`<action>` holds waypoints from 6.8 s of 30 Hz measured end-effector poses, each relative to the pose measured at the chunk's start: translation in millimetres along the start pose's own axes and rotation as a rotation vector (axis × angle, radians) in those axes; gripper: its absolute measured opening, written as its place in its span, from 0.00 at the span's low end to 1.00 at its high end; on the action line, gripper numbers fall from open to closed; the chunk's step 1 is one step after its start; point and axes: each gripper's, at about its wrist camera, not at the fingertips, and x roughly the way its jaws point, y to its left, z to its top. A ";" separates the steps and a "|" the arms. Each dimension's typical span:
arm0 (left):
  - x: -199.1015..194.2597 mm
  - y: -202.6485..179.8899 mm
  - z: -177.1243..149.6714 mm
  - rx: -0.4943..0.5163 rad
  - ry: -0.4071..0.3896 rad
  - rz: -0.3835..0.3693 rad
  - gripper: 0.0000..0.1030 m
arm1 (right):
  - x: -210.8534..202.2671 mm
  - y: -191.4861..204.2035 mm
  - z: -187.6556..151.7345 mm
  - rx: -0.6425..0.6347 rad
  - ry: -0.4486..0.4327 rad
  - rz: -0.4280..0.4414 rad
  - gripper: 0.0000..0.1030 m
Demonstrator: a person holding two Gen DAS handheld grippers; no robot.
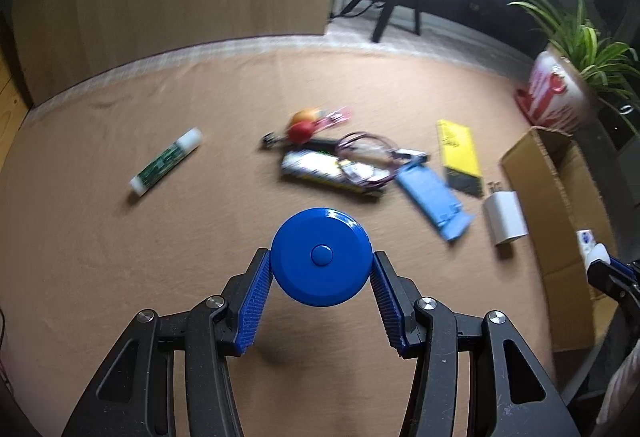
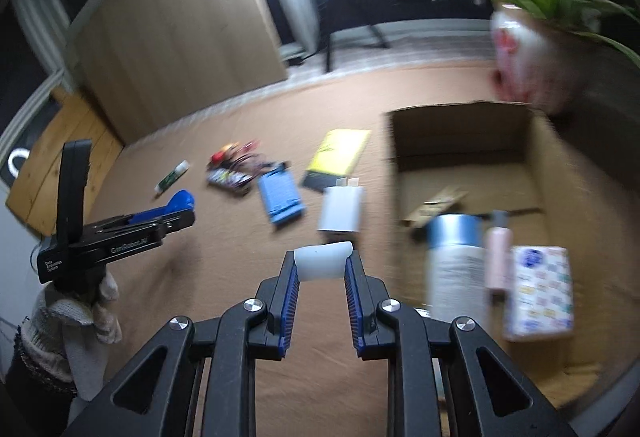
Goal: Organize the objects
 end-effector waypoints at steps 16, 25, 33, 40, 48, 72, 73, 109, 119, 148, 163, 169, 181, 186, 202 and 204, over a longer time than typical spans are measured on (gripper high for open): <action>-9.7 -168.4 33.7 0.202 -0.063 -0.181 0.52 | -50.7 -85.4 -19.2 0.107 -0.050 -0.124 0.20; 6.0 -247.2 34.1 0.296 -0.050 -0.221 0.52 | -52.5 -104.1 -24.4 0.116 -0.047 -0.123 0.21; 10.2 -263.3 35.1 0.304 -0.068 -0.221 0.76 | -53.4 -100.2 -22.4 0.082 -0.060 -0.111 0.62; 9.6 -242.0 39.9 0.271 -0.073 -0.196 0.78 | -52.9 -98.5 -20.2 0.104 -0.066 -0.093 0.62; 8.9 -184.2 49.5 0.213 -0.061 -0.130 0.78 | -52.2 -79.6 -15.3 0.094 -0.065 -0.078 0.62; 121.9 6.3 128.6 0.019 0.200 0.089 0.57 | -46.5 -45.8 -31.5 0.120 -0.020 -0.101 0.62; 123.2 4.1 127.1 0.040 0.201 0.099 0.55 | -46.3 -46.3 -31.6 0.123 -0.019 -0.102 0.62; -26.8 73.2 -69.2 0.066 0.067 0.110 0.45 | 66.9 112.1 -21.7 -0.285 0.233 0.159 0.62; -34.4 79.9 -79.5 0.029 0.067 0.067 0.45 | 101.3 161.0 -53.5 -0.412 0.320 0.221 0.42; 4.9 -9.8 -80.7 0.224 0.100 0.104 0.80 | 81.7 87.5 -63.8 -0.292 0.285 0.016 0.03; 3.0 4.2 -82.1 0.197 0.089 0.116 0.49 | 59.2 75.3 -53.6 -0.246 0.240 0.038 0.03; -11.7 14.7 -88.7 0.185 0.035 0.116 0.80 | 52.6 70.6 -53.0 -0.240 0.234 0.048 0.03; -9.9 6.5 -98.9 0.322 0.137 0.005 0.46 | 58.0 74.4 -53.4 -0.231 0.237 0.060 0.03; -12.9 0.4 -103.8 0.312 0.161 -0.016 0.29 | 55.2 70.9 -50.9 -0.216 0.228 0.065 0.03; -32.0 -19.2 -81.2 0.182 0.095 -0.140 0.24 | -13.0 31.8 -26.6 -0.097 0.082 0.089 0.03; -35.2 -27.1 -72.8 0.187 0.078 -0.154 0.24 | -25.3 21.0 -23.4 -0.076 0.056 0.075 0.03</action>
